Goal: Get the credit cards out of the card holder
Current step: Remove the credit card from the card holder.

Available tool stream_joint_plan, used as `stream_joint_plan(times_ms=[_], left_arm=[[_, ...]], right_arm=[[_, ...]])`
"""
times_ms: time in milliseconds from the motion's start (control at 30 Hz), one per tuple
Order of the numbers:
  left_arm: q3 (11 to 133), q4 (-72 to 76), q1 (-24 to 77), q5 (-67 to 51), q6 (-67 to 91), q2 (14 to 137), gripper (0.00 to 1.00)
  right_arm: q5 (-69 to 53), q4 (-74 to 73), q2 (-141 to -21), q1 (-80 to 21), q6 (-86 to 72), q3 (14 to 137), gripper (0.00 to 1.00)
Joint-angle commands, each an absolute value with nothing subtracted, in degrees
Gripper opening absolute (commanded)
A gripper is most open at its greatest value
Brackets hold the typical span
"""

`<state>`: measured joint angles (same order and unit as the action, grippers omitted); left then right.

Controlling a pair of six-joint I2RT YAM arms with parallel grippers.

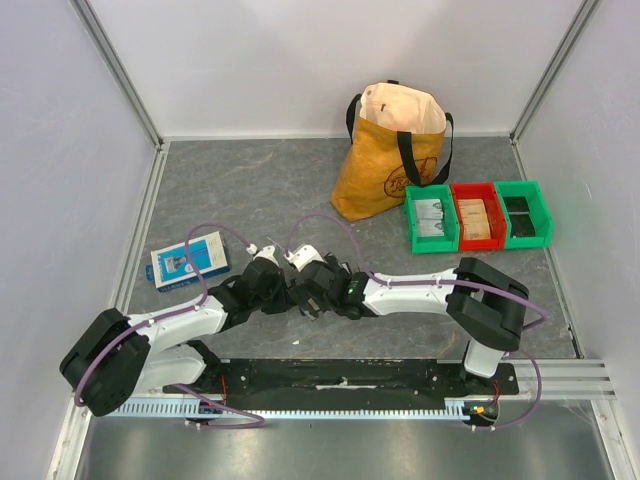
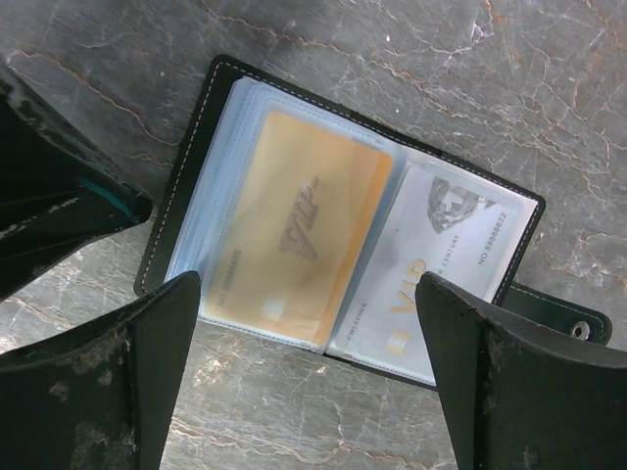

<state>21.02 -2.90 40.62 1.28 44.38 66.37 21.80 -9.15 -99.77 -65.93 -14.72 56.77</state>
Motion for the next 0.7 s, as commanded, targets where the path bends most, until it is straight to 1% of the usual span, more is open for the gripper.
stream_joint_plan(times_ms=[0, 300, 667], left_arm=[[20.2, -3.0, 40.6, 2.2, 45.4, 66.3, 0.09], [20.0, -2.6, 40.7, 2.0, 45.4, 66.6, 0.09], [20.1, -2.7, 40.7, 1.9, 45.4, 66.4, 0.07]], right_arm=[[26.4, -11.2, -100.9, -67.5, -13.4, 60.2, 0.98], [35.0, -16.0, -103.6, -70.0, -13.4, 63.2, 0.98], [46.5, -18.9, -100.0, -70.7, -11.6, 63.7, 0.98]])
